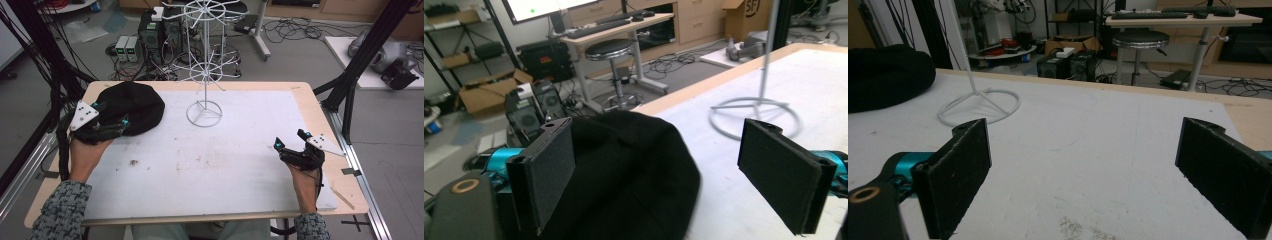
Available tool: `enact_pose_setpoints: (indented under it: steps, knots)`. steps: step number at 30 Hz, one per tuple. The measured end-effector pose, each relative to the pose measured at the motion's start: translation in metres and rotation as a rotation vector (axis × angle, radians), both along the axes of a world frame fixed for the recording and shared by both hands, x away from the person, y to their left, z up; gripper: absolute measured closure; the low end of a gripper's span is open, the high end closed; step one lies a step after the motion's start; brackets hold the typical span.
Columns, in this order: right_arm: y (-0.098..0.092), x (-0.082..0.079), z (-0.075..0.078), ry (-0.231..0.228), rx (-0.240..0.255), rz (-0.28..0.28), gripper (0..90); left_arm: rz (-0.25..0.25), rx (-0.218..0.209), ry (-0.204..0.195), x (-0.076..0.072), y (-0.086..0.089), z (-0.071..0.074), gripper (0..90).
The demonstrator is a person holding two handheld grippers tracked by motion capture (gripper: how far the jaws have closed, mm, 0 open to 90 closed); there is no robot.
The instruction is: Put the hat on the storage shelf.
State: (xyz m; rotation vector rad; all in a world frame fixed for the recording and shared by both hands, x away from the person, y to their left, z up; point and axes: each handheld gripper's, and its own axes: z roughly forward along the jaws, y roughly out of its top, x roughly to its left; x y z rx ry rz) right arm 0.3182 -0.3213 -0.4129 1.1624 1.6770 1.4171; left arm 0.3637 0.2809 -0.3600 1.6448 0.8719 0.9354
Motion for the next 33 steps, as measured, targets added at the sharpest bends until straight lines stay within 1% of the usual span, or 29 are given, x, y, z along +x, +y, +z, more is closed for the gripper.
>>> enact_pose_setpoints:
  steps: [1,2,3,4,5,6,9,10,11,12,13,14,15,17,19,22,23,25,26,27,28,29,31,32,33]
  knots:
    - [0.0,0.0,0.0,0.0,0.0,0.0,6.7,0.0,0.0,0.0,0.0,0.0,0.0,16.1]
    - [0.001,0.001,-0.001,-0.004,-0.006,0.001,6.7,0.003,0.003,0.003,0.005,-0.001,-0.001,16.1]
    - [0.001,0.001,-0.001,0.001,-0.001,0.002,6.7,0.006,0.017,0.006,0.011,-0.002,-0.002,16.2]
    - [0.001,0.001,-0.001,0.0,0.001,0.004,6.7,0.012,0.049,0.001,0.021,-0.006,-0.004,17.2]
    - [0.001,0.001,-0.001,-0.004,-0.001,0.005,6.7,0.012,0.049,0.001,0.021,-0.006,-0.004,18.1]
    - [0.001,0.001,0.0,-0.003,0.004,0.001,6.7,0.014,0.064,-0.001,0.026,-0.009,-0.006,18.2]
    - [0.0,0.002,0.0,-0.009,0.017,0.001,6.7,0.002,0.077,-0.003,0.041,-0.013,-0.015,19.9]
    - [0.001,0.004,0.0,-0.004,0.035,0.002,6.7,-0.001,0.078,0.0,0.044,-0.014,-0.018,22.5]
    - [0.002,0.005,0.0,-0.005,0.037,0.006,6.7,0.001,0.083,0.006,0.049,-0.013,-0.021,23.2]
    - [0.003,0.007,0.0,-0.006,0.036,0.009,6.7,0.011,0.086,0.021,0.056,-0.012,-0.028,22.7]
    - [0.003,0.007,0.0,-0.006,0.036,0.009,6.7,0.011,0.086,0.021,0.056,-0.012,-0.028,22.8]
    - [0.005,0.008,0.0,-0.007,0.029,0.015,6.7,0.022,0.084,0.024,0.06,-0.012,-0.03,22.8]
    - [0.006,0.009,0.0,-0.007,0.029,0.019,6.7,0.038,0.091,0.009,0.063,-0.01,-0.032,22.8]
    - [0.007,0.01,-0.001,-0.004,0.024,0.022,6.7,0.033,0.088,0.01,0.066,-0.009,-0.033,23.3]
    - [0.007,0.011,-0.002,-0.003,0.021,0.024,6.7,0.022,0.093,0.033,0.074,-0.007,-0.036,22.6]
    - [0.006,0.009,-0.002,0.0,0.022,0.021,6.7,0.016,0.098,0.042,0.077,-0.008,-0.038,22.6]
    - [0.006,0.009,-0.001,0.002,0.024,0.021,6.7,0.006,0.105,0.043,0.078,-0.009,-0.038,22.8]
    - [0.005,0.008,-0.001,-0.002,0.022,0.02,6.7,0.004,0.127,0.049,0.079,-0.012,-0.041,22.9]
    - [0.005,0.008,-0.001,0.0,0.028,0.019,6.7,0.007,0.15,0.07,0.081,-0.013,-0.046,22.9]
    - [0.005,0.008,-0.001,0.0,0.028,0.019,6.7,0.007,0.15,0.07,0.081,-0.013,-0.046,22.9]
    - [0.006,0.008,-0.001,-0.002,0.027,0.021,6.7,0.008,0.172,0.088,0.083,-0.012,-0.049,22.9]
    - [0.006,0.008,-0.001,-0.002,0.026,0.022,6.7,0.016,0.181,0.105,0.084,-0.012,-0.053,23.0]
    - [0.006,0.008,-0.001,0.001,0.026,0.025,6.7,0.019,0.189,0.112,0.086,-0.012,-0.055,23.9]
    - [0.006,0.008,-0.001,0.003,0.021,0.026,6.7,0.029,0.204,0.113,0.086,-0.013,-0.056,25.1]
    - [0.006,0.008,-0.001,0.005,0.024,0.025,6.7,0.029,0.204,0.113,0.086,-0.013,-0.056,27.1]
